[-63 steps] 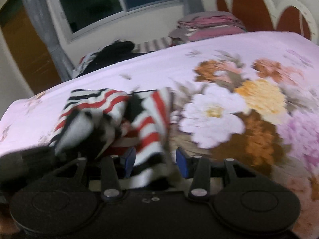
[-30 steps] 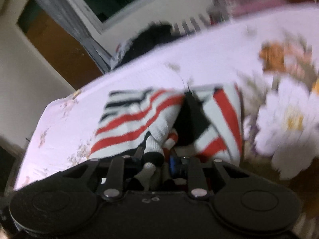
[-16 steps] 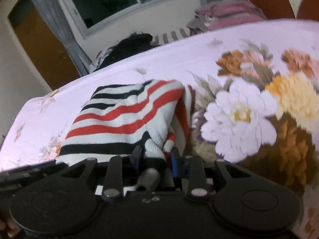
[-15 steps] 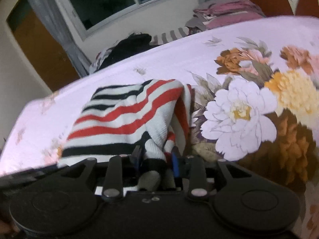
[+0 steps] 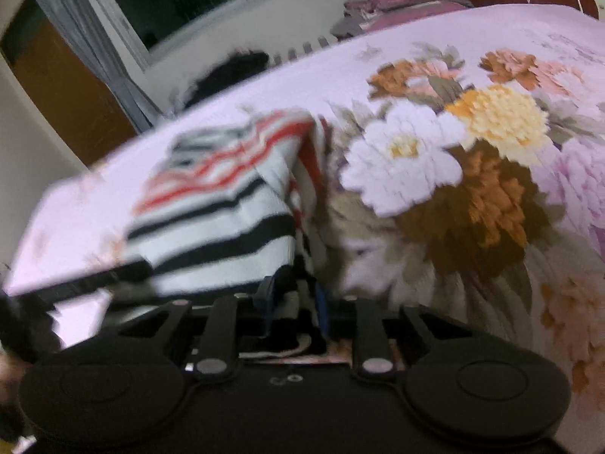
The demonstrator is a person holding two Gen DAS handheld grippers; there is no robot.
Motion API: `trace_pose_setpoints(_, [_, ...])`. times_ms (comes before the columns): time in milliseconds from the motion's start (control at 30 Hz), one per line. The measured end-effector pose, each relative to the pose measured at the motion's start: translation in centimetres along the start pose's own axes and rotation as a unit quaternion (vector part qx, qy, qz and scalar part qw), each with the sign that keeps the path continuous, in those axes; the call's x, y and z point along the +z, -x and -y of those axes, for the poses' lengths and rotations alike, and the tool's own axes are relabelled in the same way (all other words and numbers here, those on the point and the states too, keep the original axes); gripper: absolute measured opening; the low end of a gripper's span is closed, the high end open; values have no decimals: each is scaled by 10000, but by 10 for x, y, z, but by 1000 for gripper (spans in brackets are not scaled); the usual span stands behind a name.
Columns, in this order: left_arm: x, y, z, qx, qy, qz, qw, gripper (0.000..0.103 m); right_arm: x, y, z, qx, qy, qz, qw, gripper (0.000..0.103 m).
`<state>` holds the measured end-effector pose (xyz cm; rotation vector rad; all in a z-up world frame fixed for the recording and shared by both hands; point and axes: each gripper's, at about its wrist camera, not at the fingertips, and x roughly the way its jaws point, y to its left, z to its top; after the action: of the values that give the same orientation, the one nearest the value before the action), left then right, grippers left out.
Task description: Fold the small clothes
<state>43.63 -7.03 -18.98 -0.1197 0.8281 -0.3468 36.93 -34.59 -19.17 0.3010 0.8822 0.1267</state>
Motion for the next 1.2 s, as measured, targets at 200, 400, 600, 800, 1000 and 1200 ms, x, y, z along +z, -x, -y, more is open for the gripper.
trace_pose_setpoints(200, [3, 4, 1, 22, 52, -27, 10000, 72, 10, 8, -6, -68, 117, -9, 9999, 31])
trace_pose_setpoints(400, [21, 17, 3, 20, 66, 191, 9998, 73, 43, 21, -14, 70, 131, 447, 9989, 40])
trace_pose_setpoints(600, [48, -1, 2, 225, 268, 214, 9992, 73, 79, -10, -17, 70, -38, 433, 9990, 45])
trace_pose_setpoints(800, [53, -28, 2, 430, 317, 46, 9986, 72, 84, -43, -20, -164, -16, 144, 9998, 39])
trace_pose_setpoints(1000, [51, -36, 1, 370, 269, -13, 9990, 73, 80, -52, -19, -291, 69, 89, 9995, 30])
trace_pose_setpoints(1200, [70, -40, -13, 372, 682, 68, 9970, 73, 104, -45, -12, 4, -336, 355, 9988, 42])
